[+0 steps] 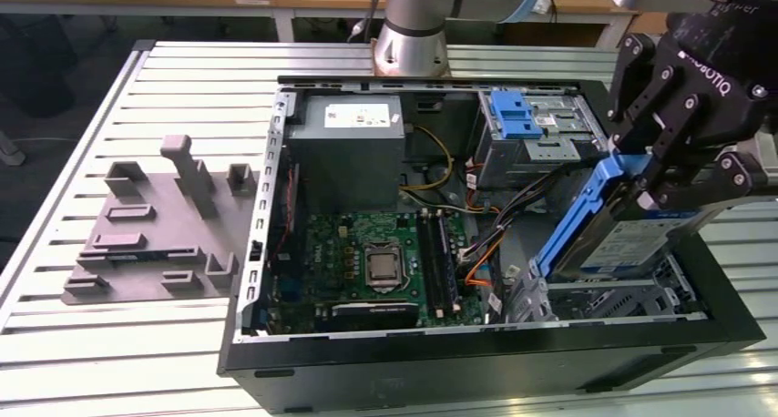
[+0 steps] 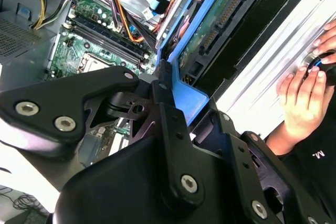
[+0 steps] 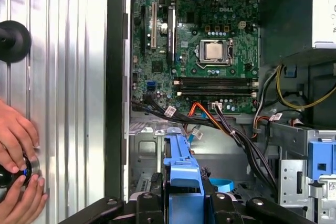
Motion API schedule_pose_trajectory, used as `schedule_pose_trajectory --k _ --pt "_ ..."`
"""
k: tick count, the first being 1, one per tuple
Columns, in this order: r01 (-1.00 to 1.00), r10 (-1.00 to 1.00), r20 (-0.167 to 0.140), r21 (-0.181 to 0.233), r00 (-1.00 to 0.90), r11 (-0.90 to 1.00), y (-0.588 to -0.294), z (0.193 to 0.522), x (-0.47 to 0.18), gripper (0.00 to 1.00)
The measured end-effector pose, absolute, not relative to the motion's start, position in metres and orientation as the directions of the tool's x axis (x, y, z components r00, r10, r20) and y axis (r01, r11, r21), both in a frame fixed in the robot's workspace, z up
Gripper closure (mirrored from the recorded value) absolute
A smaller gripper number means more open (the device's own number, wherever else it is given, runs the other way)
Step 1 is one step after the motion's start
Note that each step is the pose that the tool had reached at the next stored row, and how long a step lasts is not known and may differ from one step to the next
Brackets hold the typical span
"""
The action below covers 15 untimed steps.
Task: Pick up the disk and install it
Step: 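Insert the disk into the insertion slot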
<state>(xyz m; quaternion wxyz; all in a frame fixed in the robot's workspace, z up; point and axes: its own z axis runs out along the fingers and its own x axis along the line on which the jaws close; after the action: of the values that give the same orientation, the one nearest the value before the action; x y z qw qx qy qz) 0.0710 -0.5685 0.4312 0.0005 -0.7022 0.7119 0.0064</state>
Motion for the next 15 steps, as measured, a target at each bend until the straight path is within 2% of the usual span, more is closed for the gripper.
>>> schedule_pose_trajectory --k 15 --pt "-1.000 -1.000 -0.010 0.008 -0.014 0.014 -0.569 0.414 0.071 0.64"
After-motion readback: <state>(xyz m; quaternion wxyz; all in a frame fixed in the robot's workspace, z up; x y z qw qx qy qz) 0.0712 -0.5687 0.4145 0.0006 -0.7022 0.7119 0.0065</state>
